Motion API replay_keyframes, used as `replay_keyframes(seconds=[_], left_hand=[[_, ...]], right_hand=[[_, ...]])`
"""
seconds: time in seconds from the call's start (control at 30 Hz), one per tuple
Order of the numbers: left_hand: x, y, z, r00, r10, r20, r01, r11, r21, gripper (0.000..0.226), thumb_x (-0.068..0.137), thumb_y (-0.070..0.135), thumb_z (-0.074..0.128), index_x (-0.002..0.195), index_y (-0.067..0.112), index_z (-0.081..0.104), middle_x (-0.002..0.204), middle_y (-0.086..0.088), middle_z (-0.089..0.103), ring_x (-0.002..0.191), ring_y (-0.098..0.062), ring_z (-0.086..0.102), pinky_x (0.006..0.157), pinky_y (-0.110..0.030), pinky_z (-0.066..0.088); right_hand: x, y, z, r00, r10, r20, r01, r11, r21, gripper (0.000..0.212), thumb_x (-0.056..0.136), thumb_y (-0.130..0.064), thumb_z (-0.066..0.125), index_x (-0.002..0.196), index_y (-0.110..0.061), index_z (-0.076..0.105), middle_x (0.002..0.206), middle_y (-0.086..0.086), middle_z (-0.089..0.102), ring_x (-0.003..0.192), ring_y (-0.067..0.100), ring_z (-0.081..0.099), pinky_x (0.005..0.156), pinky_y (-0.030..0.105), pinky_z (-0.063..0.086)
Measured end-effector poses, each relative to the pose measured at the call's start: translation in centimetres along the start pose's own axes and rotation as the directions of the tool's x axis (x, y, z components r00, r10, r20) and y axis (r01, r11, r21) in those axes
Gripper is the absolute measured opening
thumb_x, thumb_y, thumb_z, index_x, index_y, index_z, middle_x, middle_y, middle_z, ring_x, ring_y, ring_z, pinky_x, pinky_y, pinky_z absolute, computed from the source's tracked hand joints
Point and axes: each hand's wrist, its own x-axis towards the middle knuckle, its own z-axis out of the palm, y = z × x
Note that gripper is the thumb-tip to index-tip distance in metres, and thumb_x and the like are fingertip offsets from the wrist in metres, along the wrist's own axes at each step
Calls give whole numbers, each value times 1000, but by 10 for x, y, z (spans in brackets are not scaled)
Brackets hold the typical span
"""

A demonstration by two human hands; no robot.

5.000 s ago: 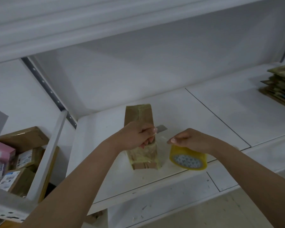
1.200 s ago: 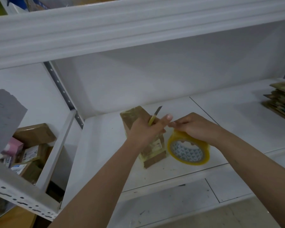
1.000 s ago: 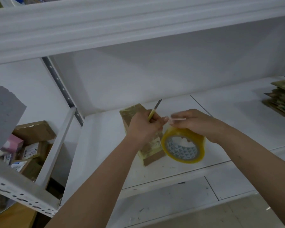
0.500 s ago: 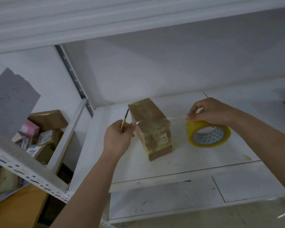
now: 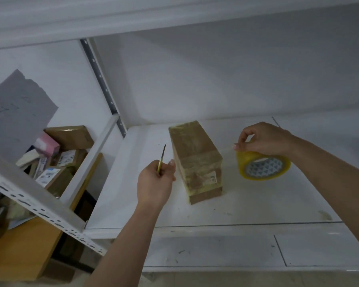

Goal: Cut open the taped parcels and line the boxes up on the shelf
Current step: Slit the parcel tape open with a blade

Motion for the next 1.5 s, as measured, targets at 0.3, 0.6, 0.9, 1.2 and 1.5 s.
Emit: replay_keyframes(seconds=[0.3,0.6,0.9,1.2,1.5], left_hand=[[-11,-12,30,972,-220,88,232,958,-166,33,97,39,55,79,14,66,66,5,59,60,-12,52,57,-24,37],[-3,-7,29,927,-275,256,352,874,-336,31,103,37,44,83,14,52,66,3,43,41,-7,30,41,-19,27],[31,-19,-17,891,-256,374,358,905,-232,33,98,40,53,78,14,52,66,0,45,43,-8,30,39,-19,25],[26,-47,-24,772,-407,488,529,838,-137,44,86,59,58,80,16,52,61,2,45,43,-7,30,37,-18,25],[46,53,-16,819,299,489,-296,951,-86,45,104,41,37,71,16,55,56,10,53,48,-2,48,51,-14,40]], right_hand=[[10,14,32,990,31,137,-38,998,50,40,65,-78,65,82,-42,68,89,-18,66,91,9,62,92,44,50],[1,-4,66,980,-65,188,6,954,299,20,89,-45,65,102,-33,75,109,-8,73,90,7,68,85,27,52],[-22,-35,92,974,-20,226,-46,957,285,25,84,-56,66,93,-36,78,84,-3,75,81,17,70,83,41,54],[-32,-38,102,984,65,168,-114,947,299,37,82,-63,63,106,-37,74,91,-13,73,89,11,68,91,43,54],[-37,-42,106,987,81,137,-131,903,409,28,85,-48,68,110,-35,73,98,-15,70,92,4,66,89,29,53]])
